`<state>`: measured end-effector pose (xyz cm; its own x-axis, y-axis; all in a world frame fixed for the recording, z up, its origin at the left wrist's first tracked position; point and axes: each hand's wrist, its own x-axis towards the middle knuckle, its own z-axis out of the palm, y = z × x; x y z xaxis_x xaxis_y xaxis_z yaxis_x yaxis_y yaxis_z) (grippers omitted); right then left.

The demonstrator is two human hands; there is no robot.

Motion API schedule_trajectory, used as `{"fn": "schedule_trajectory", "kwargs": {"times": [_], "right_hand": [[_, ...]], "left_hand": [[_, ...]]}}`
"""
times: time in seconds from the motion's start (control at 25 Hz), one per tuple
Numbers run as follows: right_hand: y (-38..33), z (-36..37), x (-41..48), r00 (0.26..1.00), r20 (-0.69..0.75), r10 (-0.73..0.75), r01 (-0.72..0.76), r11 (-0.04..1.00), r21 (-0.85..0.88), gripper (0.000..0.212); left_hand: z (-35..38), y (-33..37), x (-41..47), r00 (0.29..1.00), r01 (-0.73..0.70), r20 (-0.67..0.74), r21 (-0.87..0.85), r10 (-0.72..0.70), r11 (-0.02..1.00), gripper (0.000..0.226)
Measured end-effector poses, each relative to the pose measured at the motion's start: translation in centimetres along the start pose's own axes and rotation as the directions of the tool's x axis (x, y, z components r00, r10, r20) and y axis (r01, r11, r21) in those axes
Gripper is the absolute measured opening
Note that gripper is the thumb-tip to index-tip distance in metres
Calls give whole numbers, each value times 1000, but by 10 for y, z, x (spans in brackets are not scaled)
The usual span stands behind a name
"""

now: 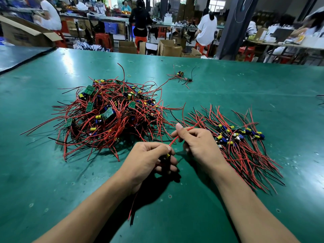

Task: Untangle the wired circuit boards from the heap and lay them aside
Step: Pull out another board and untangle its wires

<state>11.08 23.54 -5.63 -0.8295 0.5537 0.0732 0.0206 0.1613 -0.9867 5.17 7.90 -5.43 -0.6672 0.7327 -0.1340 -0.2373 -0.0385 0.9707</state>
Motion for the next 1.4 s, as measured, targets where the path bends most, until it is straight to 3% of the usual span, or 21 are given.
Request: {"fn": "schedule_trajectory", "kwargs": {"times": [0.12, 0.28, 0.44, 0.6, 0.68, 0.8, 0.88, 0.96, 1.04, 1.2, 1.4], "right_hand": [[-4, 4, 2, 994, -19, 110, -103, 969, 225, 52], [-7, 6, 3, 949, 109, 297, -316, 879, 356, 60], [-8, 5, 0, 955, 102, 278, -294, 927, 234, 59], [-4, 11, -1, 994, 49, 95, -86, 984, -159, 62], [-1, 13, -1, 997, 59, 39, -25, 973, -231, 61], [-2, 12, -4, 986, 97, 138, -139, 990, 2, 56], [-4, 14, -7, 952, 236, 196, -240, 955, 174, 48], [0, 19, -10, 910, 383, 157, -248, 948, 201, 44], [1, 21, -12, 894, 425, 144, -244, 950, 193, 43], [-2, 17, -11, 929, 346, 131, -224, 944, 243, 38], [-3, 10, -1, 992, 45, 120, -127, 963, 238, 40]], "left_hand": [[0, 1, -1, 1000, 5, 10, -8, -5, 1000, 26], [0, 1, -3, 998, 1, 60, -1, -1, 1000, 26], [1, -1, -3, 997, -25, 71, 53, 21, 998, 21], [0, -3, 0, 994, -74, 89, 143, 61, 987, 23], [0, -4, 0, 994, -83, 90, 200, 66, 976, 23], [2, -5, 1, 998, -44, 56, 100, 39, 994, 24], [2, -4, 2, 1000, 1, 16, -68, 1, 998, 22], [-1, -3, 4, 1000, 9, -26, -129, -13, 992, 21], [-4, -2, 5, 999, 17, -42, -137, -23, 990, 22], [-8, 4, 5, 997, 80, 18, -168, -78, 983, 18], [-8, 8, 1, 990, 102, 108, -135, -88, 986, 14]]}}
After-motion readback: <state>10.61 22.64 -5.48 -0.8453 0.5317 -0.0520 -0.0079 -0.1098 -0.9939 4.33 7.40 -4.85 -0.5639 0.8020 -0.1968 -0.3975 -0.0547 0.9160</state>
